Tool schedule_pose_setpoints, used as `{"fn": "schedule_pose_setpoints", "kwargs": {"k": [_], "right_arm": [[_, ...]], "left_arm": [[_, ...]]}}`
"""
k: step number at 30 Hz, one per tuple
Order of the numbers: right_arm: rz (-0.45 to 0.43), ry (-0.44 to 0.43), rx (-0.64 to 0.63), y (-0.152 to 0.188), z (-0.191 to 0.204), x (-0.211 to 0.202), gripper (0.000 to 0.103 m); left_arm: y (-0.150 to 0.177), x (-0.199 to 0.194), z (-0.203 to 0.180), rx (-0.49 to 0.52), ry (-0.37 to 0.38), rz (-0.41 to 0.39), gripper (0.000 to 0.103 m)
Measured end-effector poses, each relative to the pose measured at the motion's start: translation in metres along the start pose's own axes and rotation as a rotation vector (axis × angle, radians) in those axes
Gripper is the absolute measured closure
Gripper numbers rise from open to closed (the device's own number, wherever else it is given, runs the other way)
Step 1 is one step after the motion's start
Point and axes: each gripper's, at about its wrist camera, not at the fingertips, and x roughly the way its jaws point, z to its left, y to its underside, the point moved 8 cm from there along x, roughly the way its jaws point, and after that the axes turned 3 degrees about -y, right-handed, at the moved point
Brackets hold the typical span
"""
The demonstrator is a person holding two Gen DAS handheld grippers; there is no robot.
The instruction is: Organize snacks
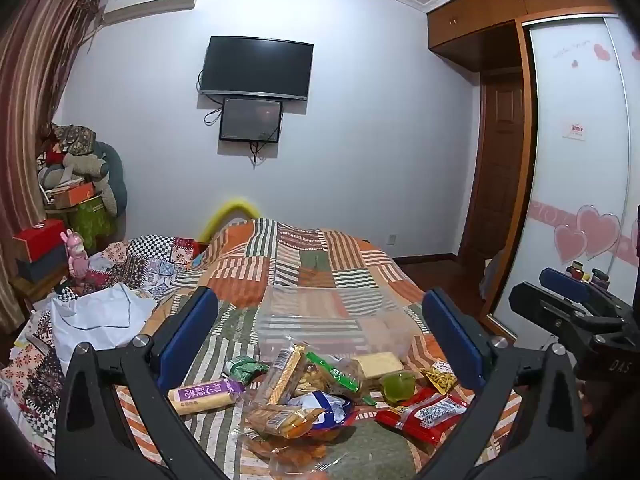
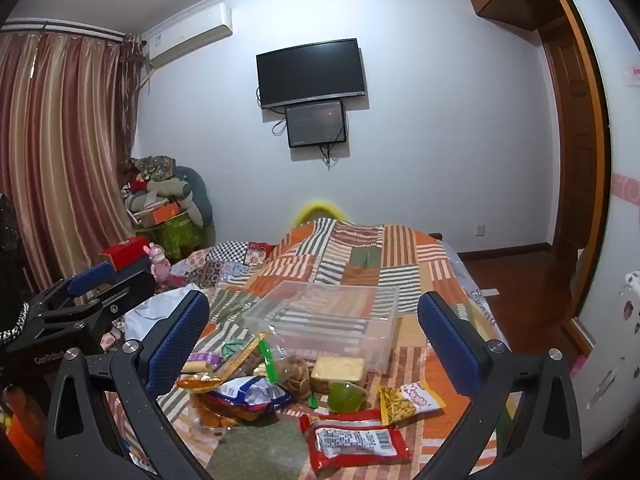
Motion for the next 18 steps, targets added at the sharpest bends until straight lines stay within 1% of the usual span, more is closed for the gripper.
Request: {"fn": "schedule_pose_setpoints", "kwargs": {"k": [2, 8, 9, 10, 18], "right_arm": [[0.012, 0.003, 0.009, 0.001, -0.001, 0.001, 0.000], [0.007, 0.010, 0.007, -0.001, -0.001, 0.001, 0.000], [0.006, 0.012, 0.007, -0.001, -0.001, 0.002, 0.000], [0.010, 0.000, 0.010, 0.000, 0.003, 0.000, 0.000], [0.002, 0.002, 0.018, -0.003, -0.001, -0.003, 0.000]], "left_arm": [[0.000, -0.001, 0.000, -0.006, -0.002, 0.006, 0.000], [0.000, -0.004, 0.001, -0.012, -0.032, 0.007, 0.000], [0.000, 0.002, 0.000, 0.002, -0.010, 0.007, 0.000], [0.000, 0.004, 0.001, 0.001, -0.007, 0.008, 0.000], [0.003, 0.001, 0.003, -0.003, -0.011, -0.002, 0.000]]}}
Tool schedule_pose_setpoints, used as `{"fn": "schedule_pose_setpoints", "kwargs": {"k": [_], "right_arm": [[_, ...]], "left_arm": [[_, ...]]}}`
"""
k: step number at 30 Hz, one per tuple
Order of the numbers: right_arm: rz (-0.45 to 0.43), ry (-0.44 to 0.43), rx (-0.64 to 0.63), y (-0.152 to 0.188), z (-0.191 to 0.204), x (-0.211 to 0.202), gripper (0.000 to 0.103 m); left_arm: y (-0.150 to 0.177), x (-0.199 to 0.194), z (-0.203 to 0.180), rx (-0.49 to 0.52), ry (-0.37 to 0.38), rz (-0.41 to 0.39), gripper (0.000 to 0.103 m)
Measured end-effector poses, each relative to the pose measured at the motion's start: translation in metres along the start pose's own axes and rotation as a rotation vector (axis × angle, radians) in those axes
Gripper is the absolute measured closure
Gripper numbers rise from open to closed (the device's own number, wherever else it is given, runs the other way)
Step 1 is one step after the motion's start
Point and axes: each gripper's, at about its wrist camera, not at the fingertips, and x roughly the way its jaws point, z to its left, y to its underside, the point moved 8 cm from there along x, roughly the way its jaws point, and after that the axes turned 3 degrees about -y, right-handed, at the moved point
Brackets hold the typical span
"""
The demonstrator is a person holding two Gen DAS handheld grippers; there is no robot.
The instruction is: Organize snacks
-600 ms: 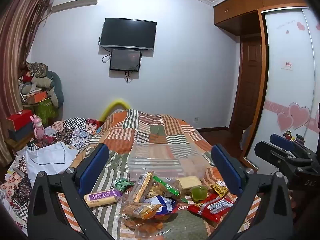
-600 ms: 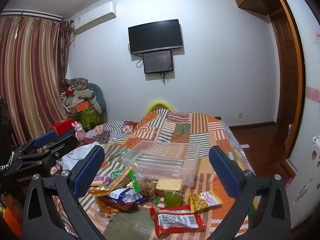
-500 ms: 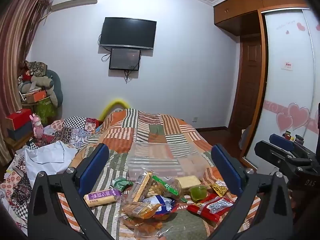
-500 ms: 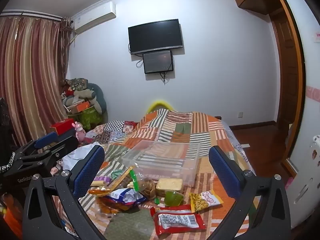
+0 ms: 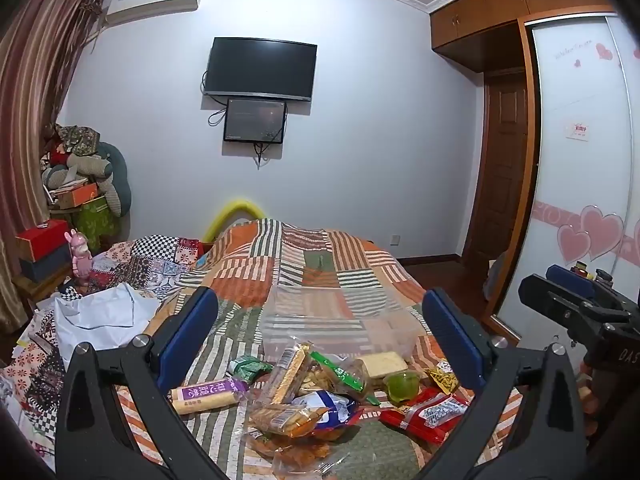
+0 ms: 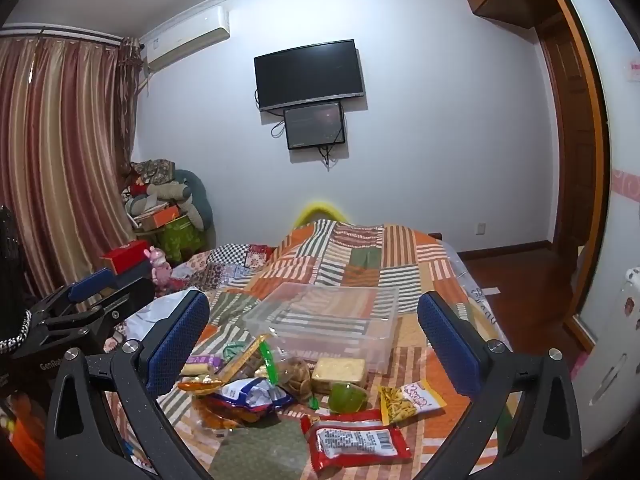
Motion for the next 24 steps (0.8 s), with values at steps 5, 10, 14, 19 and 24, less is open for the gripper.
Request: {"fn": "schedule_pose_setpoints", "kwargs": {"k": [5, 10, 14, 19, 24], "right_arm": [[0.000, 0.000, 0.001, -0.0001, -0.0006, 0.0003, 0.000], [-0.001, -0.002, 0.002, 0.0002, -0.0010, 0.0010, 0.000], [-0.003, -0.005, 0.001, 0.0005, -0.0012, 0.0021, 0.000], [-0.010, -0.004, -0.004, -0.0003, 0.0013, -0.0009, 0.000], [-0.012, -0.004, -0.002, 0.0005, 0.0003, -0.0012, 0.000]], "left_arm": [[-0.0001, -0.0015, 0.0010, -0.004, 0.005, 0.002, 0.000], [0.0009, 0.0003, 0.0008, -0.008, -0.002, 0.003, 0.000], [0.0022, 0.0011, 0.0006, -0.013, -0.001, 0.008, 0.000], [0.0025, 0.0005, -0.0003, -0.007, -0.007, 0.008, 0.000], [0.0025, 0.0005, 0.0012, -0.009, -0.012, 0.007, 0.000]]}}
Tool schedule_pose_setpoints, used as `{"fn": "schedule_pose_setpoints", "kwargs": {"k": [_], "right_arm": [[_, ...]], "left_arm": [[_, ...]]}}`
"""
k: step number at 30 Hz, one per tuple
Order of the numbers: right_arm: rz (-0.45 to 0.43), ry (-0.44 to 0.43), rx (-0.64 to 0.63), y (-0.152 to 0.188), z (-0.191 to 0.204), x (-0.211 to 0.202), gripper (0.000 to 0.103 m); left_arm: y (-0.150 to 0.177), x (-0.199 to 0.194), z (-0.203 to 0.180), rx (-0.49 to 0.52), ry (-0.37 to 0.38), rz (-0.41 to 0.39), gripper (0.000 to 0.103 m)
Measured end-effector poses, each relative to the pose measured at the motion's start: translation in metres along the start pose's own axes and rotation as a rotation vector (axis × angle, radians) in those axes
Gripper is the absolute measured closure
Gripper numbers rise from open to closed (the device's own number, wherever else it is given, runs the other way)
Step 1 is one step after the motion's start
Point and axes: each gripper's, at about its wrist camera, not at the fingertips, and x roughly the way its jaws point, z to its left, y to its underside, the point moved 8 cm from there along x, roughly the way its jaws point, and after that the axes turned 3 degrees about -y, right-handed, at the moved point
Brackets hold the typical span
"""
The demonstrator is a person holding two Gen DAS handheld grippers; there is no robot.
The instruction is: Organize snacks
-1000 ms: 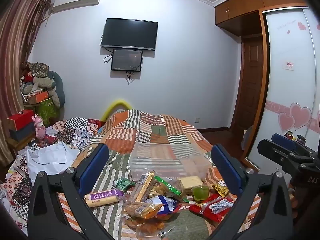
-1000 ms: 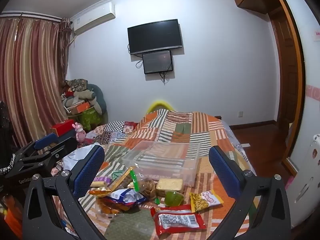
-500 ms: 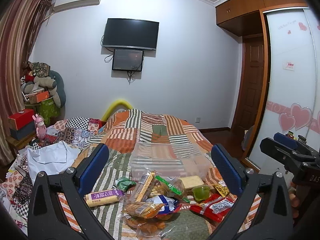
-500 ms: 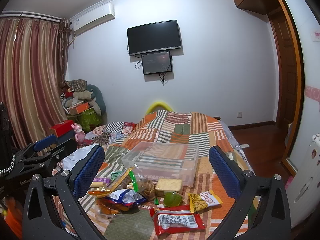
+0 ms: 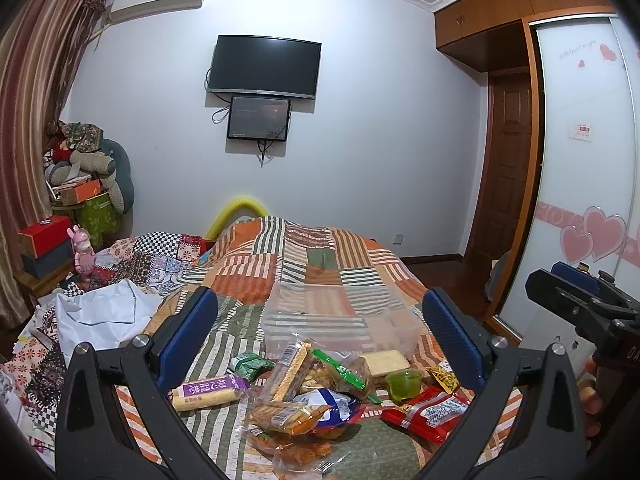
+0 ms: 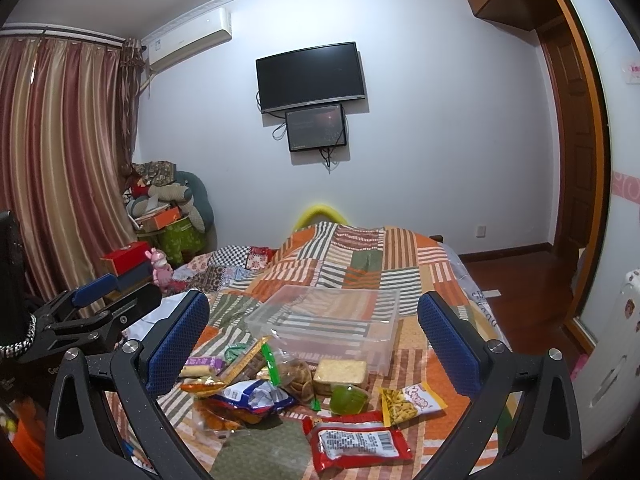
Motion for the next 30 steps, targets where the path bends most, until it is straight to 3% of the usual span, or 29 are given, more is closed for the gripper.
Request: {"fn": "schedule_pose_setpoints", "kwargs": {"k": [30], "right_arm": [[-0.013, 0.001, -0.001, -0.0028, 0.0016, -0.0021, 0.000]], "left_arm": [[-0.0030, -0.0032, -0.0017, 0.009, -0.010, -0.010, 0.000]]}}
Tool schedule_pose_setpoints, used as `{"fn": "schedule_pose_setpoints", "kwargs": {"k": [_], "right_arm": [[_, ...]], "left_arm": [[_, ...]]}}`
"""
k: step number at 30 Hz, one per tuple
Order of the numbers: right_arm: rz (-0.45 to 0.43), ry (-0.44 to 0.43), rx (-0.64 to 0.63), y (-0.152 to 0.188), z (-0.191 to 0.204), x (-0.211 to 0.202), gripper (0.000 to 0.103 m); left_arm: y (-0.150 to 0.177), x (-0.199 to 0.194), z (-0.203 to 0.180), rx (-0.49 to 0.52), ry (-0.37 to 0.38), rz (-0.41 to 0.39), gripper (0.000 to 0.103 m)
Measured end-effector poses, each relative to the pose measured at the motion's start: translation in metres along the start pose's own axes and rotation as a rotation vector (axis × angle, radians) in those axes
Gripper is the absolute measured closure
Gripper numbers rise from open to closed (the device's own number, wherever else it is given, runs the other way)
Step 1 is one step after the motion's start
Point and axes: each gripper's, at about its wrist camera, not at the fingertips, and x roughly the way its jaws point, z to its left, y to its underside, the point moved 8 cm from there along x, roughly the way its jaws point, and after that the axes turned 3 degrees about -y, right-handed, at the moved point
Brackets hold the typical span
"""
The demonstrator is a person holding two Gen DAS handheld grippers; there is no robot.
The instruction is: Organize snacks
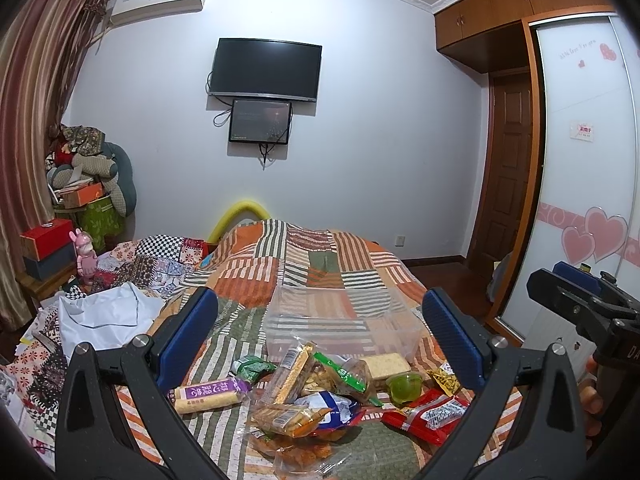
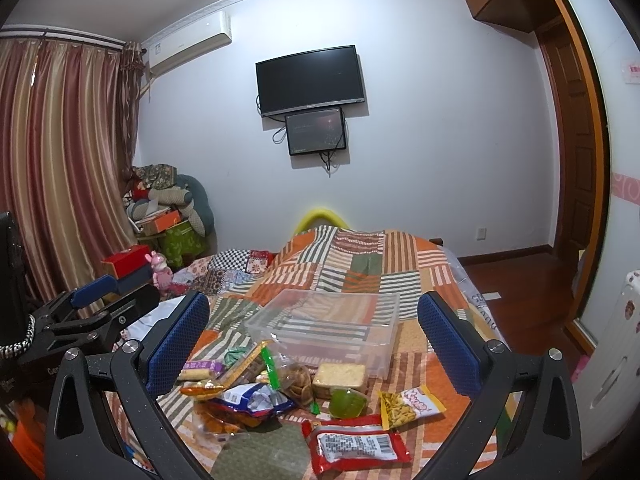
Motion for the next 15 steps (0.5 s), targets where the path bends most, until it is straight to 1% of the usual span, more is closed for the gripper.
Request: {"fn": "schedule_pose_setpoints", "kwargs": {"k": [10, 15], "right_arm": [[-0.003, 0.001, 0.006, -0.0010, -0.0044, -0.0007, 0.000], [-0.004, 0.005, 0.004, 0.0004, -0.0059, 0.0001, 0.000]], "left_arm": [[-0.0029, -0.0022, -0.0008, 0.006, -0.006, -0.007, 0.000], [-0.0026, -0.0026, -0.0032, 0.017, 0.014, 0.002, 0.000]]}}
